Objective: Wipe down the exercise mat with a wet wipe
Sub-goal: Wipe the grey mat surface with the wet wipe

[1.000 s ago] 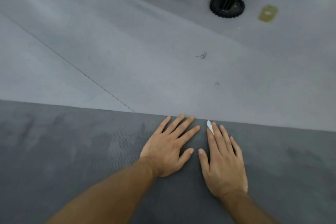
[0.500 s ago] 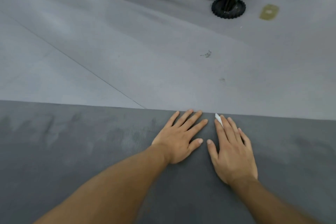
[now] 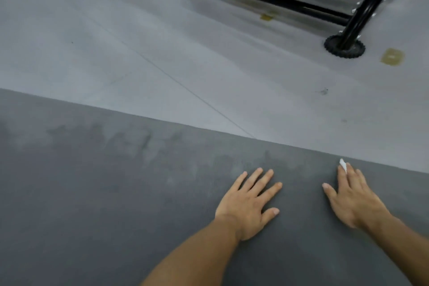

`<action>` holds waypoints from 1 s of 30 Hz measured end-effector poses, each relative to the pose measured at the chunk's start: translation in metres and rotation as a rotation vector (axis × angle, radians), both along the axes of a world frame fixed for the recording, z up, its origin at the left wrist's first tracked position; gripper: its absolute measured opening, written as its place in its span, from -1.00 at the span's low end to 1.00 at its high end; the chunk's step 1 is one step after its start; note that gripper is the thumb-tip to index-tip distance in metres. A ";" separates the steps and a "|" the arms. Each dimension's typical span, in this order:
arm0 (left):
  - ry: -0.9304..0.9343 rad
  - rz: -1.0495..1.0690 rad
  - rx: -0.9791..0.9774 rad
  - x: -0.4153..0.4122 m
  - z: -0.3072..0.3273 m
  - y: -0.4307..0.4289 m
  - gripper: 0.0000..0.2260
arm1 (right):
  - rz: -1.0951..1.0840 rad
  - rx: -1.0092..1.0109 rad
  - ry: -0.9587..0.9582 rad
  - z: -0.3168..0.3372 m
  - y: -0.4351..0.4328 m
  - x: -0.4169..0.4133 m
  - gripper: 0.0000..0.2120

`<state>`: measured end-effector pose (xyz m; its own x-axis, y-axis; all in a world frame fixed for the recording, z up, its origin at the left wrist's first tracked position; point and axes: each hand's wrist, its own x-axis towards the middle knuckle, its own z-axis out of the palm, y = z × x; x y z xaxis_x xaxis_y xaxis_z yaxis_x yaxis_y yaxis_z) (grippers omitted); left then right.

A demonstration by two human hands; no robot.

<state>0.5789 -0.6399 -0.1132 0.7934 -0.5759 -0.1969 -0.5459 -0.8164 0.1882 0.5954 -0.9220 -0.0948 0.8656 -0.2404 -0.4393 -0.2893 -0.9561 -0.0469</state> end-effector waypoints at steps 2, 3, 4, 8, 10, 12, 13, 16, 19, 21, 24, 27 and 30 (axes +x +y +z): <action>0.005 0.018 0.007 -0.012 0.001 0.030 -0.44 | -0.028 0.030 -0.016 -0.003 0.033 -0.020 -0.28; 0.006 0.028 0.010 -0.017 0.002 0.044 -0.44 | -0.026 0.027 -0.045 -0.006 0.047 -0.033 -0.27; 0.006 0.041 0.014 -0.022 0.002 0.059 -0.44 | -0.008 0.016 -0.067 -0.008 0.060 -0.043 -0.27; 0.029 0.080 0.042 -0.040 0.009 0.112 -0.43 | 0.121 0.017 -0.029 -0.001 0.101 -0.061 -0.27; 0.056 0.094 0.066 -0.050 0.014 0.138 -0.42 | 0.197 0.041 0.012 0.006 0.138 -0.069 -0.27; 0.071 0.109 0.086 -0.057 0.018 0.162 -0.42 | 0.231 0.082 0.006 0.012 0.180 -0.080 -0.27; 0.082 0.114 0.095 -0.061 0.019 0.173 -0.41 | 0.218 0.112 0.000 0.014 0.201 -0.087 -0.26; 0.094 0.132 0.106 -0.073 0.020 0.206 -0.40 | 0.215 0.157 -0.039 0.013 0.251 -0.106 -0.25; 0.095 0.172 0.102 -0.089 0.020 0.233 -0.39 | 0.248 0.143 -0.093 0.007 0.282 -0.123 -0.24; 0.097 0.209 0.101 -0.099 0.021 0.247 -0.39 | 0.261 0.131 -0.137 0.004 0.299 -0.132 -0.25; 0.106 0.261 0.094 -0.113 0.020 0.266 -0.38 | 0.263 0.123 -0.207 0.001 0.328 -0.144 -0.27; 0.105 0.312 0.093 -0.129 0.018 0.287 -0.38 | 0.280 0.153 -0.262 -0.005 0.365 -0.154 -0.28; 0.095 0.375 0.089 -0.144 0.018 0.310 -0.39 | 0.331 0.200 -0.287 -0.006 0.406 -0.157 -0.31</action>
<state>0.4344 -0.3303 -0.0949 0.9213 -0.2266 -0.3160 -0.1900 -0.9714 0.1426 0.4385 -0.5160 -0.1011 0.9744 0.1334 -0.1808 0.0805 -0.9586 -0.2732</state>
